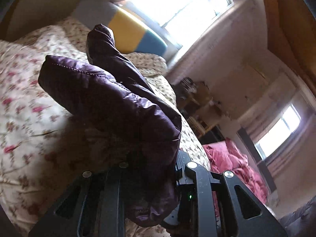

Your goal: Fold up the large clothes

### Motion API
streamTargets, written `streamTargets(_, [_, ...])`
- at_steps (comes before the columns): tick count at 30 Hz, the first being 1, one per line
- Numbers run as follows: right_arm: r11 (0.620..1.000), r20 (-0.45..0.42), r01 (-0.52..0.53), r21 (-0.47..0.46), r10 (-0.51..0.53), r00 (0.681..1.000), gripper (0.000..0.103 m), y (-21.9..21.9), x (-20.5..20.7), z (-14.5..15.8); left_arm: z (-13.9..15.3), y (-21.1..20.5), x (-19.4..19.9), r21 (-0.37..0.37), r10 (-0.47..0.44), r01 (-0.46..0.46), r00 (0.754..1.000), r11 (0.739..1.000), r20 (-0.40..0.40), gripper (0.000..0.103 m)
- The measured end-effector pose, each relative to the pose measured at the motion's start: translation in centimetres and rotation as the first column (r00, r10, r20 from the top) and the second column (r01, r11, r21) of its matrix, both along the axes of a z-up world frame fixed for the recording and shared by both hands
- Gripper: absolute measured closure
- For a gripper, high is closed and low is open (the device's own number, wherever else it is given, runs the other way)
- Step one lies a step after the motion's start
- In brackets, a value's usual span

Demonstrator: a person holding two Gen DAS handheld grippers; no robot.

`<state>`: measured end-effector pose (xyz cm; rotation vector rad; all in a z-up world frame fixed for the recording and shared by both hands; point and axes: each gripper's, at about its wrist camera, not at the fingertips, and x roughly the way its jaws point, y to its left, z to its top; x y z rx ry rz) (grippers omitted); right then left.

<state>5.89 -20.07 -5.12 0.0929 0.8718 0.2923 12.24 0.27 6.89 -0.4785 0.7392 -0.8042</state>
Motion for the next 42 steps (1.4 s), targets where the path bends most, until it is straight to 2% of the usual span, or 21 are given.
streamTargets(4, [1.000,-0.001,0.017,0.018,-0.017,1.000,0.090,-2.0,-1.0,1.5,0.5,-3.2,0.4,0.053,-0.044,0.044,0.999,0.998,0.007,0.081])
streamTargets(6, [1.000,0.010,0.027,0.015,-0.027,1.000,0.085,-3.1,-1.9,2.4,0.5,-4.5,0.5,0.076,-0.059,0.058,0.998,0.995,0.003,0.081])
streamTargets(8, [0.999,0.029,0.050,0.008,-0.050,0.998,0.069,-4.6,-2.8,3.5,0.5,-5.8,0.4,0.097,-0.074,0.074,0.997,0.993,0.001,0.081])
streamTargets(10, [0.995,0.050,0.095,-0.007,-0.095,0.994,0.064,-6.3,-3.4,4.5,0.3,-7.2,0.8,0.118,-0.089,0.089,0.996,0.989,-0.006,0.081])
streamTargets(16, [0.969,0.047,0.244,-0.042,-0.242,0.969,0.064,-12.1,-4.6,5.6,-1.0,-10.8,1.5,0.176,-0.136,0.140,0.990,0.975,-0.032,0.081])
streamTargets(22, [0.926,0.007,0.370,-0.079,-0.370,0.929,0.057,-17.0,-5.9,5.0,-2.9,-14.8,2.2,0.221,-0.168,0.182,0.982,0.958,-0.083,0.079])
streamTargets(28, [0.881,-0.067,0.463,-0.100,-0.471,0.880,0.055,-21.2,-6.6,3.9,-4.5,-18.2,2.5,0.276,-0.174,0.197,0.979,0.941,-0.106,0.067])
streamTargets(32, [0.870,-0.095,0.477,-0.126,-0.489,0.867,0.054,-22.5,-6.3,3.4,-5.3,-20.6,3.1,0.310,-0.162,0.189,0.981,0.932,-0.110,0.045])
streamTargets(34, [0.868,-0.105,0.478,-0.135,-0.493,0.864,0.054,-23.1,-6.0,3.0,-6.1,-22.4,3.1,0.331,-0.161,0.189,0.981,0.925,-0.111,0.041])
streamTargets(37, [0.865,-0.116,0.484,-0.129,-0.498,0.859,0.054,-23.6,-6.1,2.8,-7.4,-24.0,3.2,0.368,-0.173,0.201,0.979,0.908,-0.108,0.041])
streamTargets(42, [0.860,-0.120,0.498,-0.115,-0.509,0.852,0.052,-23.9,-6.8,2.7,-6.9,-24.4,2.7,0.371,-0.185,0.210,0.977,0.905,-0.102,0.029])
